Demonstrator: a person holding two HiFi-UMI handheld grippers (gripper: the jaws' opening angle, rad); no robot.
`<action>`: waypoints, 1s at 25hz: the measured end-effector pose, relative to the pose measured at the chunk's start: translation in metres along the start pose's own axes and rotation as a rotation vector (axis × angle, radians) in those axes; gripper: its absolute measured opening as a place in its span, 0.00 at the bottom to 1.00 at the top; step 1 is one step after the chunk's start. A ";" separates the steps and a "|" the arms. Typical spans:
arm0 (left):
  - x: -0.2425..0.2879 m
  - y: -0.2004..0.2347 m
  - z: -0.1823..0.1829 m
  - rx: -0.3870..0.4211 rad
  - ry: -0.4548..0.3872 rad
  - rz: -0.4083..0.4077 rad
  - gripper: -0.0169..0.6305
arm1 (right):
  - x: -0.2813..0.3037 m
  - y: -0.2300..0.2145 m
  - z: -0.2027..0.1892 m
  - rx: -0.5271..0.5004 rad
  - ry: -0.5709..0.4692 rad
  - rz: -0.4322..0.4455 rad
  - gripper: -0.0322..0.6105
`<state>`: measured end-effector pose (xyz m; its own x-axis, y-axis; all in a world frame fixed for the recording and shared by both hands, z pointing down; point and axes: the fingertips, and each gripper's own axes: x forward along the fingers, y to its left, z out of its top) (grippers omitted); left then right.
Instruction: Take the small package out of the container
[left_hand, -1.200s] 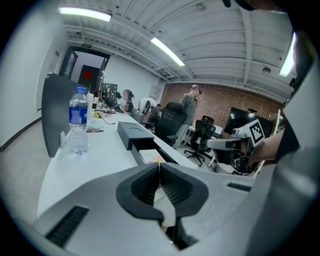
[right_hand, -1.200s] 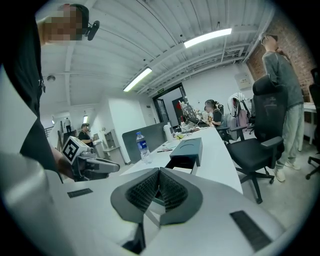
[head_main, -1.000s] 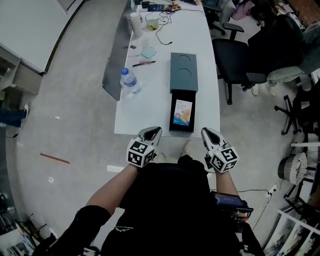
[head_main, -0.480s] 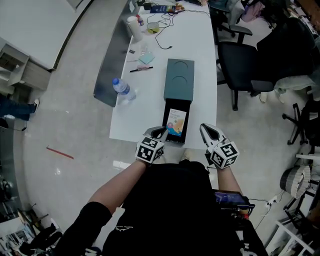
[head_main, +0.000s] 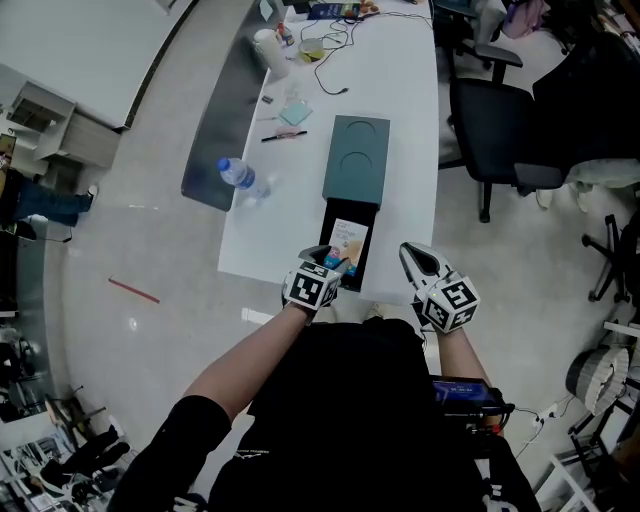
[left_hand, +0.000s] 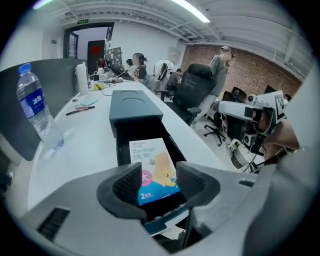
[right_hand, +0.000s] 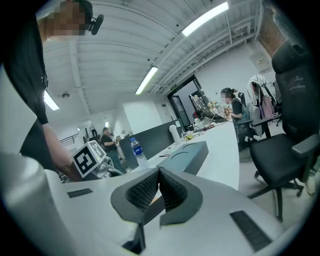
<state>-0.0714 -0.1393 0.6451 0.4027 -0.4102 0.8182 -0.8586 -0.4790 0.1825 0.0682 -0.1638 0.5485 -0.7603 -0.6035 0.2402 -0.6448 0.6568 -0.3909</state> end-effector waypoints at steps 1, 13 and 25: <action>0.004 0.001 -0.001 -0.004 0.017 0.012 0.38 | 0.000 -0.003 0.000 0.001 0.001 0.006 0.09; 0.033 0.008 -0.005 -0.025 0.154 0.108 0.56 | -0.003 -0.041 0.013 -0.033 0.017 0.040 0.09; 0.049 0.008 -0.007 -0.098 0.282 0.145 0.62 | -0.002 -0.060 0.014 -0.018 0.018 0.050 0.09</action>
<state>-0.0607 -0.1586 0.6906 0.1824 -0.2306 0.9558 -0.9324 -0.3492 0.0937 0.1093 -0.2082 0.5595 -0.7930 -0.5613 0.2370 -0.6070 0.6944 -0.3865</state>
